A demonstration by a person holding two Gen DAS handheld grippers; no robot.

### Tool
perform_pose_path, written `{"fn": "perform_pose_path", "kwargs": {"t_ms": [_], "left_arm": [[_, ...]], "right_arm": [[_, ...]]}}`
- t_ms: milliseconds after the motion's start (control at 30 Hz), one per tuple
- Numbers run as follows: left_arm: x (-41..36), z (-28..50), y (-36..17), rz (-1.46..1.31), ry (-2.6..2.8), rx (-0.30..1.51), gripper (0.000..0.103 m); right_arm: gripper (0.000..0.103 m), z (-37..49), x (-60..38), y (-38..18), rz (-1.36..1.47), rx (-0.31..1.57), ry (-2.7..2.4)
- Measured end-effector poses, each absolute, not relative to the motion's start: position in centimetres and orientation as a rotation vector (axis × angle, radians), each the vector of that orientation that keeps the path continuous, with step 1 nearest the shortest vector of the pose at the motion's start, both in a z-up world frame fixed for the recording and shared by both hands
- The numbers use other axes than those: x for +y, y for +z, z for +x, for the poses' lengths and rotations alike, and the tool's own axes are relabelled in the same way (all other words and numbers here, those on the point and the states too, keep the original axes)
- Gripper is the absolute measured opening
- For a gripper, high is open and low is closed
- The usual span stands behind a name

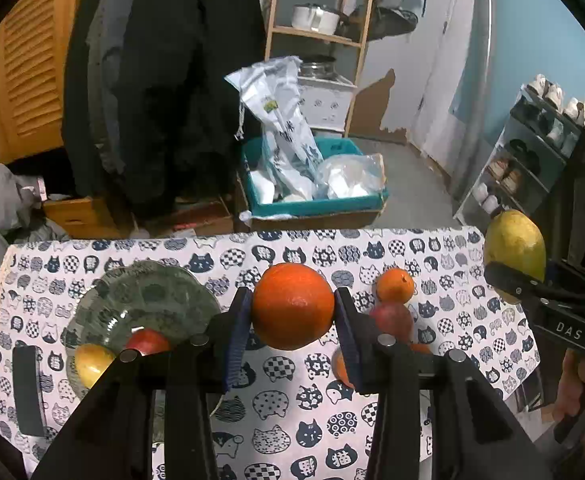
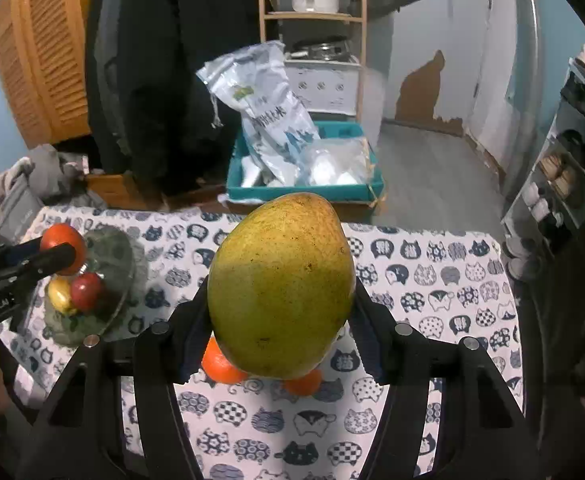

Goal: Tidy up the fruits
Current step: 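Lift the tangerine with the left tool while the right tool lifts the mango toward the bowl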

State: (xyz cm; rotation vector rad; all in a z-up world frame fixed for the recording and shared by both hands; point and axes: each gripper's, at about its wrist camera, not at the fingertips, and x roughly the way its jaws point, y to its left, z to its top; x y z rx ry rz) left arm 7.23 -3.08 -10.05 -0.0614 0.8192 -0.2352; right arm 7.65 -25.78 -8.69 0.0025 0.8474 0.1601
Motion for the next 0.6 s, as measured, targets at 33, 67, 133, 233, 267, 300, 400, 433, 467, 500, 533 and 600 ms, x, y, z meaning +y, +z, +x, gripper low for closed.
{"fn": "perform_pose_path", "kwargs": {"t_ms": [33,67,133,233,267,300,400,433,467,500,533,600], "left_arm": [[-2.8,7.2,-9.8,-0.063,-0.231,0.813,0.042],[-2.5,7.1,-9.6,-0.066,-0.228,0.809,0.042],[-1.9,6.9,-9.3,-0.075,-0.221,0.802,0.042],[-1.1,6.8,-8.8,-0.087,-0.211,0.796,0.042],[-0.8,6.7,-8.7,-0.089,-0.207,0.794,0.042],[-0.5,6.6,-8.6,-0.092,-0.202,0.791,0.042],[0.2,6.5,-8.5,-0.096,-0.190,0.790,0.042],[0.5,6.4,-8.4,-0.099,-0.184,0.788,0.042],[0.8,6.3,-8.4,-0.102,-0.179,0.787,0.042],[1.1,6.3,-8.3,-0.105,-0.173,0.784,0.042],[1.4,6.2,-8.2,-0.106,-0.169,0.781,0.042],[2.0,6.1,-8.1,-0.107,-0.156,0.774,0.042]], "right_arm": [[0.062,7.6,-25.6,-8.4,0.002,0.840,0.165],[0.062,7.6,-25.3,-8.1,0.001,0.835,0.168],[0.062,7.4,-24.8,-7.4,0.000,0.822,0.179],[0.062,7.3,-24.1,-6.6,-0.004,0.803,0.195],[0.062,7.3,-23.9,-6.4,-0.006,0.799,0.201],[0.062,7.3,-23.6,-6.2,-0.007,0.794,0.208],[0.062,7.4,-22.5,-5.8,-0.015,0.790,0.228],[0.062,7.4,-22.1,-5.8,-0.017,0.790,0.234],[0.062,7.4,-21.8,-5.7,-0.020,0.789,0.240],[0.062,7.5,-21.3,-5.7,-0.024,0.790,0.249],[0.062,7.6,-20.9,-5.6,-0.027,0.790,0.256],[0.062,7.7,-20.2,-5.6,-0.032,0.791,0.268]]}}
